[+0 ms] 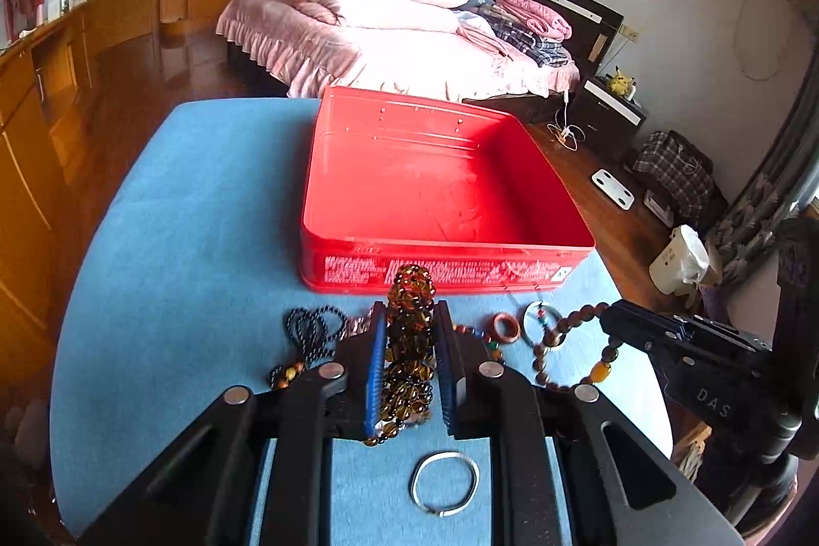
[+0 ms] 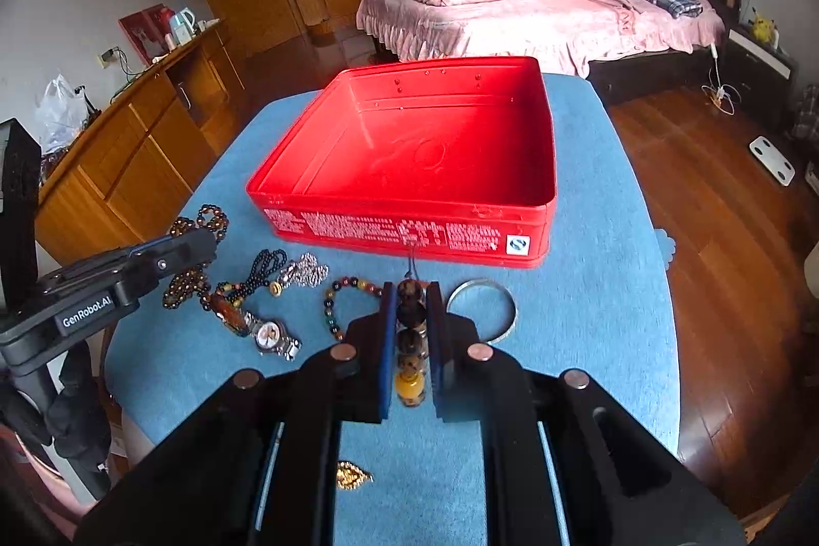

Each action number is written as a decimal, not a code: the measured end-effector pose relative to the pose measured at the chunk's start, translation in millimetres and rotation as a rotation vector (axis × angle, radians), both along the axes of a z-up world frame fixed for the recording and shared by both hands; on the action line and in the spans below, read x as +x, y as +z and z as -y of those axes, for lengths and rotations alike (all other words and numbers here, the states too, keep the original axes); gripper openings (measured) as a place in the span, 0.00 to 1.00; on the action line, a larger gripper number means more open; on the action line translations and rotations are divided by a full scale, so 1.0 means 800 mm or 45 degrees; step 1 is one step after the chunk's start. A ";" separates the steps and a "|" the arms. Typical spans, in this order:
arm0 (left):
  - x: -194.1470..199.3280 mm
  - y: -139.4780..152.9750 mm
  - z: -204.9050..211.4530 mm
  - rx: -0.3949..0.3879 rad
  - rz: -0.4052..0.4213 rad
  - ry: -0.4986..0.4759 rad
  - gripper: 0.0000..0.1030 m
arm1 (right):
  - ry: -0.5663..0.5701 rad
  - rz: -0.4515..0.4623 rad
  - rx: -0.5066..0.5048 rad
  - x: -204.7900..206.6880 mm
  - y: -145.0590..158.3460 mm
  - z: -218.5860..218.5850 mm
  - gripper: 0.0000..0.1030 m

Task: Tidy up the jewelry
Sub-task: 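Lift the necklace with the left tool while the right tool carries the bracelet toward the tin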

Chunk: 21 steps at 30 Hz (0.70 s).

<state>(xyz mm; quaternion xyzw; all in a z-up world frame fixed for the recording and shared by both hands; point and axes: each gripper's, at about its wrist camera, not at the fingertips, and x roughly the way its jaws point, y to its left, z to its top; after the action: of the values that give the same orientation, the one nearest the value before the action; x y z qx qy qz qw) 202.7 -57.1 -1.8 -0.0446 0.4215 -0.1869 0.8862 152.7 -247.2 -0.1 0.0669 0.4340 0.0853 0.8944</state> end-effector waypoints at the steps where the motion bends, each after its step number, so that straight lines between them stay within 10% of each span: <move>1: 0.004 0.001 0.002 -0.002 0.000 0.002 0.18 | 0.006 0.003 0.000 0.005 0.002 -0.001 0.10; 21: 0.117 0.031 0.039 -0.032 0.025 0.028 0.18 | 0.025 0.075 0.008 0.115 0.047 0.015 0.10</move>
<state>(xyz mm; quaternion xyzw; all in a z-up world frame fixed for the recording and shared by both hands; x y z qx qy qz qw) 296.4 -88.0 22.7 -0.0587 0.4099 -0.1829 0.8917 245.0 -258.8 37.7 0.0630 0.4080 0.0975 0.9056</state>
